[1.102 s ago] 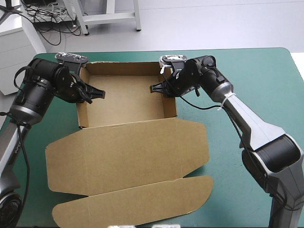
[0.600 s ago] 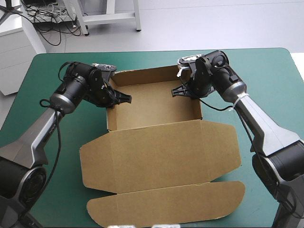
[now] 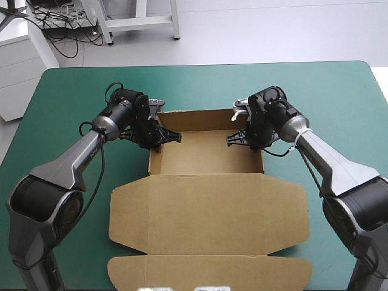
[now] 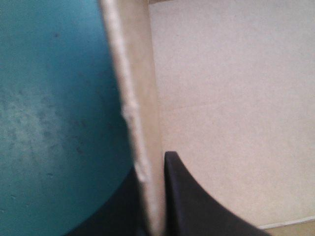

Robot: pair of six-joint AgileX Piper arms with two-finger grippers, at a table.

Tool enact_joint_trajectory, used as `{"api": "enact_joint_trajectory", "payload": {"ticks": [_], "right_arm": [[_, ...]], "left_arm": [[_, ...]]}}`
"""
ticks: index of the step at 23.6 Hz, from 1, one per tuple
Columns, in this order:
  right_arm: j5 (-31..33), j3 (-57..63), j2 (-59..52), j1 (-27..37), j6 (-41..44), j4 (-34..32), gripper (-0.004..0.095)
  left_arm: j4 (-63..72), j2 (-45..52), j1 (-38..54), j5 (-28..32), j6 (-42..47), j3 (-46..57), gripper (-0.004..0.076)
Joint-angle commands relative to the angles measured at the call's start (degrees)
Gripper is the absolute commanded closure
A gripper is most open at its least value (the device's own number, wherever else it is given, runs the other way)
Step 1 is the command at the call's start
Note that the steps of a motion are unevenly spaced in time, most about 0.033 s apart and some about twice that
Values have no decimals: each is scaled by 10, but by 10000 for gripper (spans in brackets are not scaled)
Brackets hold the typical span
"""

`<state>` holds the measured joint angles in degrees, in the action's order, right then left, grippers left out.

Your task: Fold the box

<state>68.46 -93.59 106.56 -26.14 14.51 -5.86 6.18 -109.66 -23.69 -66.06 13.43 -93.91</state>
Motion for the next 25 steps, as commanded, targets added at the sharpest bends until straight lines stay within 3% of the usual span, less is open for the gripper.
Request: {"api": "enact_joint_trajectory", "payload": {"ticks": [1,3,6,11,13,17,21,25], "right_arm": [[34,-12,-24,-1,-42,-55,861],[34,-13,-23,-1,-42,-59,689],[34,-24,-23,-1,-43,-67,524],[34,-49,-23,-1,9,-74,421],[34,-55,-23,-1,16,-74,404],[34,-71,-23,-1,16,-86,400],[34,-141,-24,-1,35,-61,400],[34,-192,-54,0,35,-41,400]], "left_arm": [[-23,18,-4,6,-20,-12,707],[-27,18,-4,4,-20,-16,633],[-29,18,-4,8,-20,-16,510],[-30,18,-4,13,-20,-16,257],[-32,18,-4,13,-20,-16,207],[-34,18,-4,-3,-20,-41,199],[-47,18,-4,-75,-37,-185,199],[-54,40,-4,-75,-38,-336,224]]}}
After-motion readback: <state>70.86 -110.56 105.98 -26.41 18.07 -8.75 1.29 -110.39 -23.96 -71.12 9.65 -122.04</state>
